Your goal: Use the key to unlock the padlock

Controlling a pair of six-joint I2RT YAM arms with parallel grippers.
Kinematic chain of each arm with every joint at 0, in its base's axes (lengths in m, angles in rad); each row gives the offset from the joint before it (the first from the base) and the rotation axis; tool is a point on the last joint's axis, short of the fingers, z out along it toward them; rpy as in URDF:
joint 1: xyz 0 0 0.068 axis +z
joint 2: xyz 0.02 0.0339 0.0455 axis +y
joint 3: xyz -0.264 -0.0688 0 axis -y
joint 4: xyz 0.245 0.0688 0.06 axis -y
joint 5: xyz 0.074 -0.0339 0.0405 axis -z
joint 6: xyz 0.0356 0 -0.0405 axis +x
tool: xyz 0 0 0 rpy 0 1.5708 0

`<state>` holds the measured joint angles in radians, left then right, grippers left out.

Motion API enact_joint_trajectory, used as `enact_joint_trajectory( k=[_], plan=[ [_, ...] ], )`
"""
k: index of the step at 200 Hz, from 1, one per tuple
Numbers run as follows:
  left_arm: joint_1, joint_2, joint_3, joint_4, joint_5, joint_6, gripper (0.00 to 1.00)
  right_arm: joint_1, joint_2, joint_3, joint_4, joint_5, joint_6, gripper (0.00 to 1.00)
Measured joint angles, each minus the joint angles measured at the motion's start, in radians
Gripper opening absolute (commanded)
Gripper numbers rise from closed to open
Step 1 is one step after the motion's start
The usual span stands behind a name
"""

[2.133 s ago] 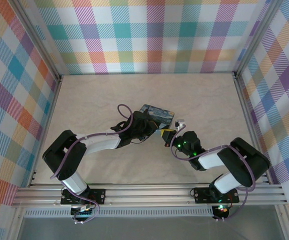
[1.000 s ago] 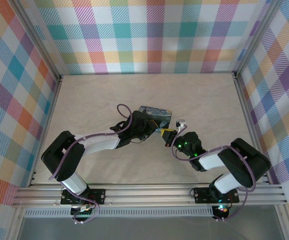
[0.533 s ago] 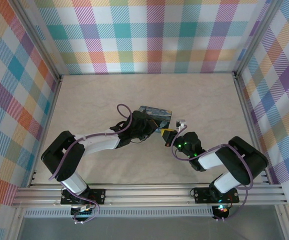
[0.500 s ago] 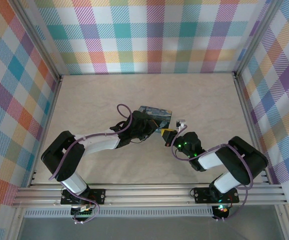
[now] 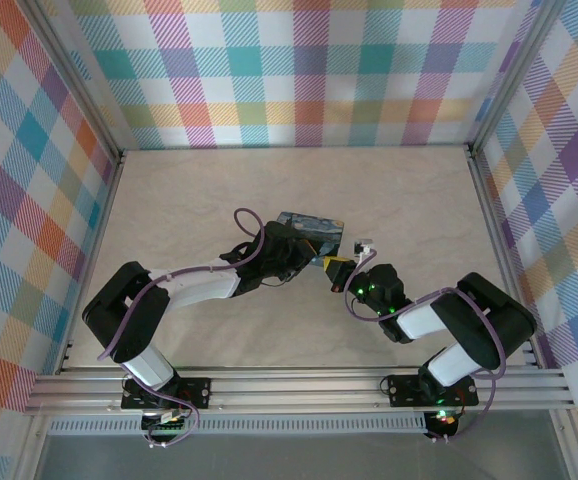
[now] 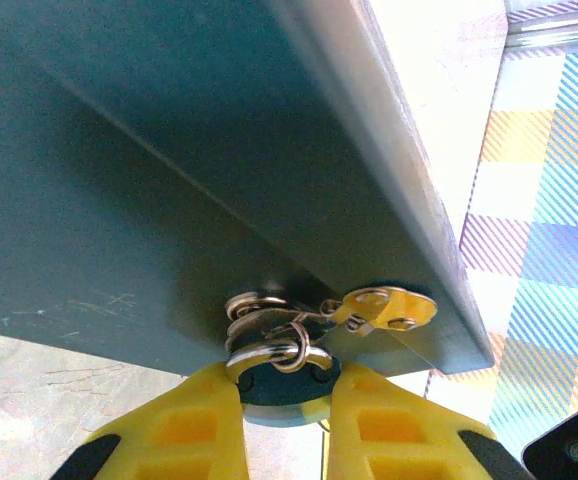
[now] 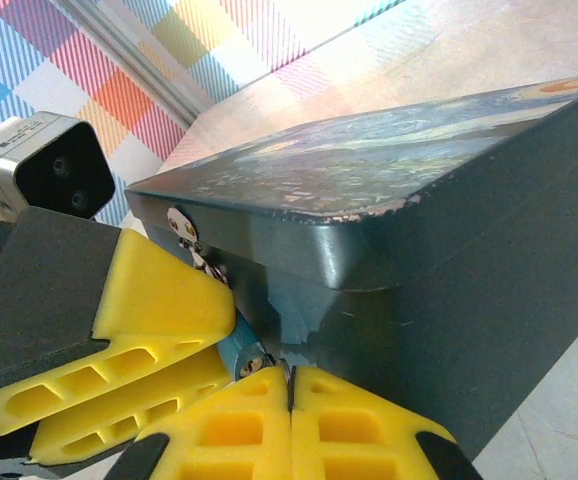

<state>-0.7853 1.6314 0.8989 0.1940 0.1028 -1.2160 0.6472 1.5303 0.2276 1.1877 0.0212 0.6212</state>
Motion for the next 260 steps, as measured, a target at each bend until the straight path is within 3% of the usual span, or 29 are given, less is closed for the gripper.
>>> enact_joint_trajectory(
  k=[260],
  plan=[
    [0.000, 0.000, 0.000, 0.000, 0.000, 0.000, 0.18, 0.000, -0.006, -0.018, 0.031, -0.031, 0.019, 0.00]
  ],
)
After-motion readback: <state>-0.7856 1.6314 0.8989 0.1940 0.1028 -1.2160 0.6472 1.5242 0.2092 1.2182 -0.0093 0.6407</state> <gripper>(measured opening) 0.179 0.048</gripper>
